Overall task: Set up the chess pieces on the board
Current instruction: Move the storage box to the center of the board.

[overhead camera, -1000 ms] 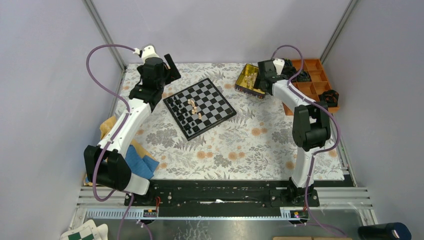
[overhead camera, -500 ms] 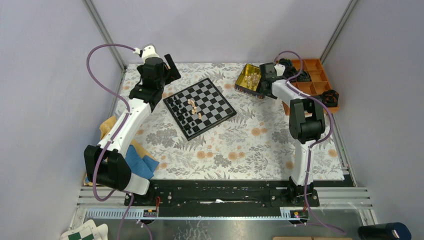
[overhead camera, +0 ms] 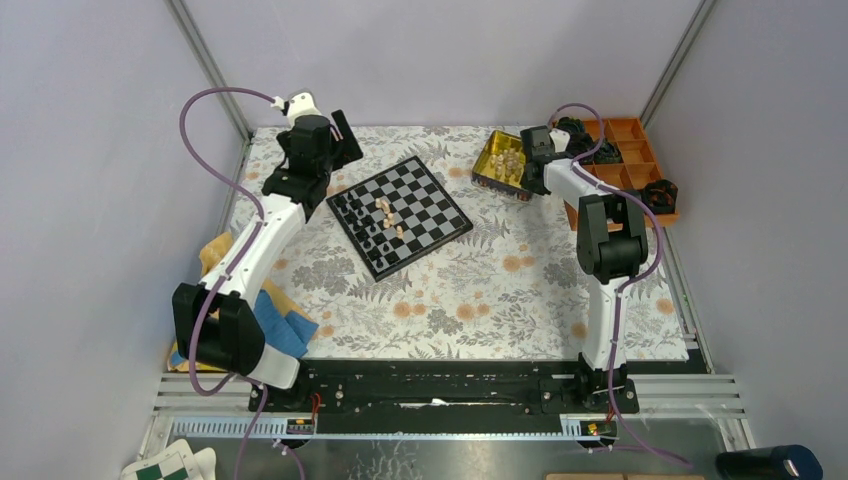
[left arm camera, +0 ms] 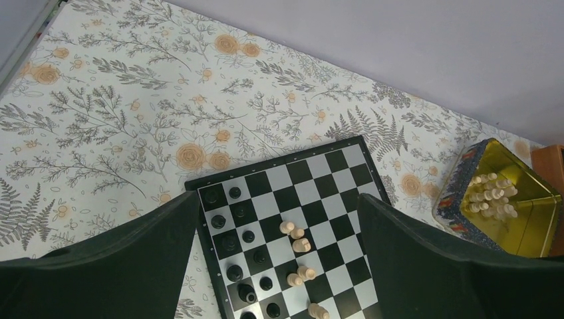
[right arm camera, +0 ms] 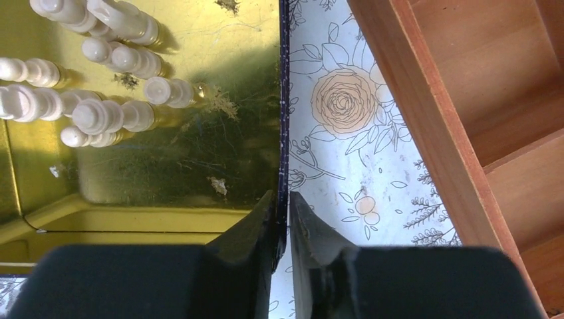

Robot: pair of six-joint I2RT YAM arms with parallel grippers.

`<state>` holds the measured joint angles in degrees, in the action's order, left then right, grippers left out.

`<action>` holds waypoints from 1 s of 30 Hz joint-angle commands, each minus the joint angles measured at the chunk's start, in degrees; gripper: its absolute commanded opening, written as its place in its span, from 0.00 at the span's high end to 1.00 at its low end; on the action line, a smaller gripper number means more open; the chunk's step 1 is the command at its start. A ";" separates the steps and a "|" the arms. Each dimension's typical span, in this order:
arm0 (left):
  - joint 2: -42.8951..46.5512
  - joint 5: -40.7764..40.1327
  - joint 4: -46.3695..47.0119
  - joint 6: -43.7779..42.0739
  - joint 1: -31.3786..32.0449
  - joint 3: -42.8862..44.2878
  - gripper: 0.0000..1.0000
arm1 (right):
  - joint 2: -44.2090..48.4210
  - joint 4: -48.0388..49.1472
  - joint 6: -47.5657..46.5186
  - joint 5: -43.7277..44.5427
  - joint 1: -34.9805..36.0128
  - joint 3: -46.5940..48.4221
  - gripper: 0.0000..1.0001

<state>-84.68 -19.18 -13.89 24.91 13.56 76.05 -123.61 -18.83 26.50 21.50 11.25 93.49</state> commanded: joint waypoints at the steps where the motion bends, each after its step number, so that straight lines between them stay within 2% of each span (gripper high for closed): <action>1: -0.89 -1.21 2.20 -0.78 0.41 0.84 0.04 | 1.50 0.03 -2.51 0.99 -0.35 -0.88 0.85; 7: -1.68 -0.83 2.19 -0.01 0.41 1.70 0.04 | 3.90 0.81 -5.86 0.72 -0.43 -3.30 0.95; 13: -1.71 -1.03 2.11 0.66 0.32 1.84 0.04 | 6.96 0.48 -7.95 0.03 -0.88 -6.63 1.00; 30: -1.74 0.90 2.55 2.86 0.32 1.02 0.04 | 20.19 -4.04 -8.74 -0.71 -1.19 -19.00 1.00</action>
<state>-86.26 -18.83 -13.76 26.92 13.56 76.05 -109.73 -21.37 18.28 21.37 10.35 76.51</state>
